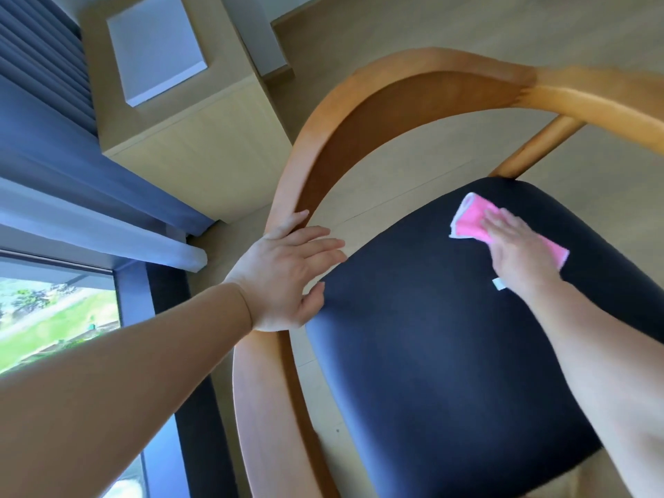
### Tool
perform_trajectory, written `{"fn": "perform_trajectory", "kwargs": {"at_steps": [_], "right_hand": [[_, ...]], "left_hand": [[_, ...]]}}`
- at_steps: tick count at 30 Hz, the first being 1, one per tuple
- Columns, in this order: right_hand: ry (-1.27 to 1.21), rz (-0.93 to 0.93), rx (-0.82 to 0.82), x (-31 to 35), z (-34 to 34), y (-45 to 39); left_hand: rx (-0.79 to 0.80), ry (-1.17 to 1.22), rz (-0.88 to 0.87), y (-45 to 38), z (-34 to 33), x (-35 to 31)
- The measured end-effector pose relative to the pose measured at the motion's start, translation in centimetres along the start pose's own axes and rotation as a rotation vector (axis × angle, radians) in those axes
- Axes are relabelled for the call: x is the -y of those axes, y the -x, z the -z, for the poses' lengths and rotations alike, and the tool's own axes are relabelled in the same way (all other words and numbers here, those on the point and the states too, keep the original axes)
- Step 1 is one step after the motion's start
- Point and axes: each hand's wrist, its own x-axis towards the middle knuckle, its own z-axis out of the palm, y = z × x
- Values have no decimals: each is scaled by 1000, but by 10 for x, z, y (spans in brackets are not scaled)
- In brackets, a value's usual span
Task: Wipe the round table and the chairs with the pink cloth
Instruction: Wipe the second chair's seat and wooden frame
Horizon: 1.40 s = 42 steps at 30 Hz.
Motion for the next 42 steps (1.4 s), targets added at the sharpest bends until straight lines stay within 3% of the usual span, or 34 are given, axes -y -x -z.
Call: {"fn": "perform_trajectory", "kwargs": {"at_steps": [7, 13, 18, 23, 31, 35, 39, 42], "right_hand": [[-131, -273, -119, -50, 7, -1], [-139, -253, -236, -46, 7, 3], [-100, -93, -250, -24, 20, 16], [-41, -7, -49, -2, 0, 27], [-165, 217, -38, 132, -36, 84], [-134, 449, 117, 205, -62, 135], [2, 682, 110, 232, -69, 177], [75, 740, 105, 232, -64, 185]], "left_hand": [[54, 109, 42, 34, -14, -35], [65, 92, 52, 36, -12, -41], [45, 66, 53, 38, -18, -38], [74, 39, 54, 34, -13, -42], [37, 32, 75, 39, -11, -46], [7, 37, 110, 45, -10, -52], [6, 75, -8, 70, -17, -78], [40, 73, -46, 90, -23, -93]]}}
